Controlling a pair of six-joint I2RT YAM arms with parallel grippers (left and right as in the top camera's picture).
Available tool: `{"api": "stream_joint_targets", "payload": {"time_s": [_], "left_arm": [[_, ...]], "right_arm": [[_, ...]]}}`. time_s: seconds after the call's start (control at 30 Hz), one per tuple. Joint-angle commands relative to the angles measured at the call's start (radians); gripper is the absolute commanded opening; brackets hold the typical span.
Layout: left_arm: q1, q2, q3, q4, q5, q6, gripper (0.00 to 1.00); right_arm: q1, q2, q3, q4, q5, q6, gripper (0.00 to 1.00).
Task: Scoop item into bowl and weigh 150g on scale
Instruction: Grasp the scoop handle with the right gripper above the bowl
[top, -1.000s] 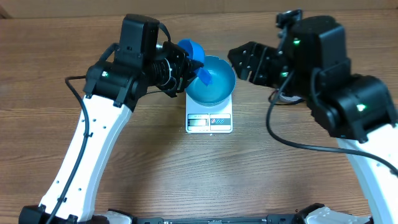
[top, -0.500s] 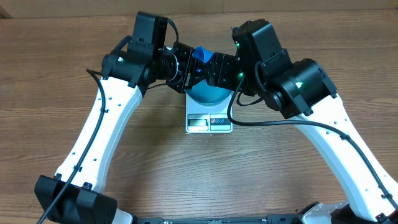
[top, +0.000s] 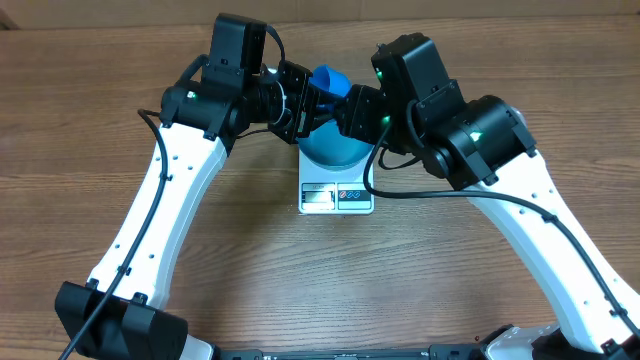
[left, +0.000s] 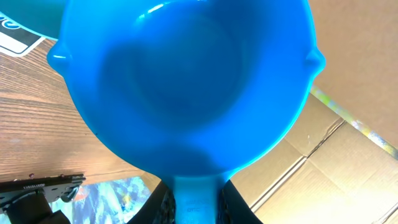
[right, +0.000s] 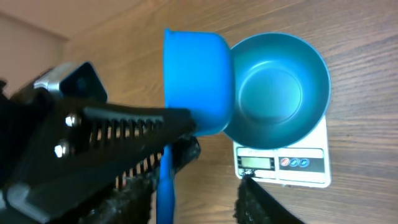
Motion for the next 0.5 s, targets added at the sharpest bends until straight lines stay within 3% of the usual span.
{"api": "stream_joint_targets", "payload": {"time_s": [0.0,0.33,0.47], "left_arm": [[-0.001,-0.005,0.000,0.004,0.018,-0.009,0.04],[-0.011,-0.005,0.000,0.019,0.025,-0.052,0.04],[-0.011,-0.005,0.000,0.025,0.026,-0.055,0.04]], "right_arm": [[0.000,0.005,-0.003,0.030,0.013,0.012,0.39],[0.008,0.025,-0.003,0.024,0.012,0.012,0.30],[0.009,0.027,-0.003,0.025,0.006,0.014,0.20]]}}
